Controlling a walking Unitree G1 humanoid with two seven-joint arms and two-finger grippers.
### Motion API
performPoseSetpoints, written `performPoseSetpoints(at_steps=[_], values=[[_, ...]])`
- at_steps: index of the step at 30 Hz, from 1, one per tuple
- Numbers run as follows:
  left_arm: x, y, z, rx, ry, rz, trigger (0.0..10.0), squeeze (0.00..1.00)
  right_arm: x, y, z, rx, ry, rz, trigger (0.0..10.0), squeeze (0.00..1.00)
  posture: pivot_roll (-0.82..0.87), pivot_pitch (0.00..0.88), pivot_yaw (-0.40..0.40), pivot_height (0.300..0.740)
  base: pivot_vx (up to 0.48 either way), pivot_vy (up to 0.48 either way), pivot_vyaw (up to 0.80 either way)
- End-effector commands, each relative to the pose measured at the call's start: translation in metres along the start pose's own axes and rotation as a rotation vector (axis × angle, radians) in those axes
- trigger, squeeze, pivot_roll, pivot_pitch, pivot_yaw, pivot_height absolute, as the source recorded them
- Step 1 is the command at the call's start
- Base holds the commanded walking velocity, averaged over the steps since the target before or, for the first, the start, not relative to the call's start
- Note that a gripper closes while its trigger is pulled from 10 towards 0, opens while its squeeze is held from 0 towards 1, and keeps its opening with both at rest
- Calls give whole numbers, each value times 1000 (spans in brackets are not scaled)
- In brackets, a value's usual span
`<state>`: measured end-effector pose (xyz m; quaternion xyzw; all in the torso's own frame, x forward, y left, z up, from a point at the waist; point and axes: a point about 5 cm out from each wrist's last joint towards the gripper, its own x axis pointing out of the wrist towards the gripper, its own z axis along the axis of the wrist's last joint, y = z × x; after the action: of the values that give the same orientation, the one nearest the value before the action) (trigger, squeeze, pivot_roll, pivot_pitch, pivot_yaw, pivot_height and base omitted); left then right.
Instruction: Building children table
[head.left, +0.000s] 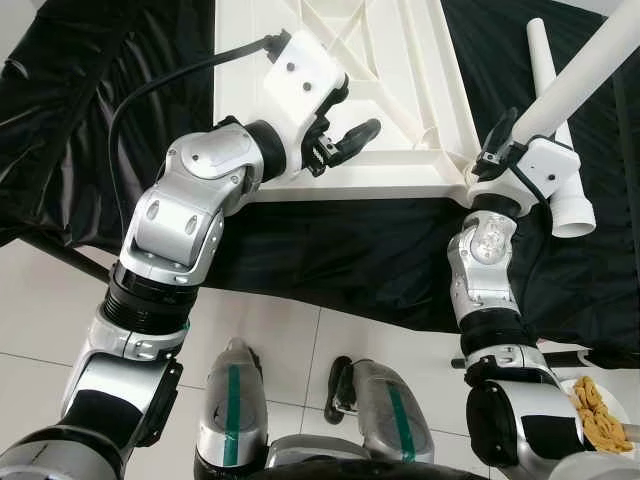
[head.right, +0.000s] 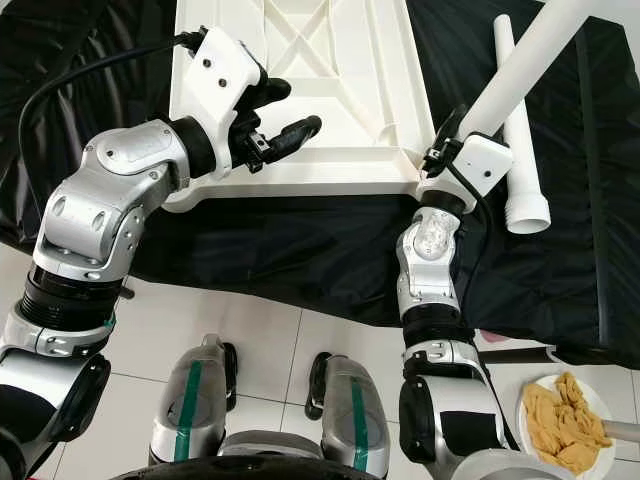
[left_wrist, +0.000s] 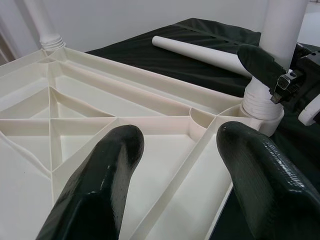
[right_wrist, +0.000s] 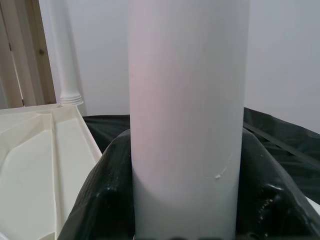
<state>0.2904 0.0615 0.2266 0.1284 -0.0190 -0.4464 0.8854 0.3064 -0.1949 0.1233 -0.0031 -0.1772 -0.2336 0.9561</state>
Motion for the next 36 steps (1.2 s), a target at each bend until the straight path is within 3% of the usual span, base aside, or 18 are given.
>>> performPoseSetpoints(at_steps=[1,11,12,13,27,29,36], values=[[-1,0,7,19,-16,27,10000,0,-30,-42,-53,-123,292,-165,10000,0,118,119,-21,740,0,0,0],[0,0,7,23,-16,23,10000,0,-30,-40,-53,-112,277,-150,10000,0,117,115,-22,740,0,0,0],[0,0,7,23,-16,22,10000,0,-30,-39,-53,-110,273,-141,10000,831,117,113,-23,740,0,0,0],[0,0,7,23,-16,22,10000,0,-30,-38,-52,-98,272,-133,10000,1000,117,113,-24,740,0,0,0],[0,-2,7,22,-23,20,10000,0,-24,-32,-48,-66,240,-54,10000,1000,113,105,-31,740,0,0,0],[1,-2,7,22,-22,20,10000,0,-22,-28,-48,-44,246,-4,10000,27,112,103,-32,740,0,0,0],[1,-2,5,30,-11,15,10000,0,-17,-14,-39,21,215,157,10000,0,111,101,-30,740,0,0,0]])
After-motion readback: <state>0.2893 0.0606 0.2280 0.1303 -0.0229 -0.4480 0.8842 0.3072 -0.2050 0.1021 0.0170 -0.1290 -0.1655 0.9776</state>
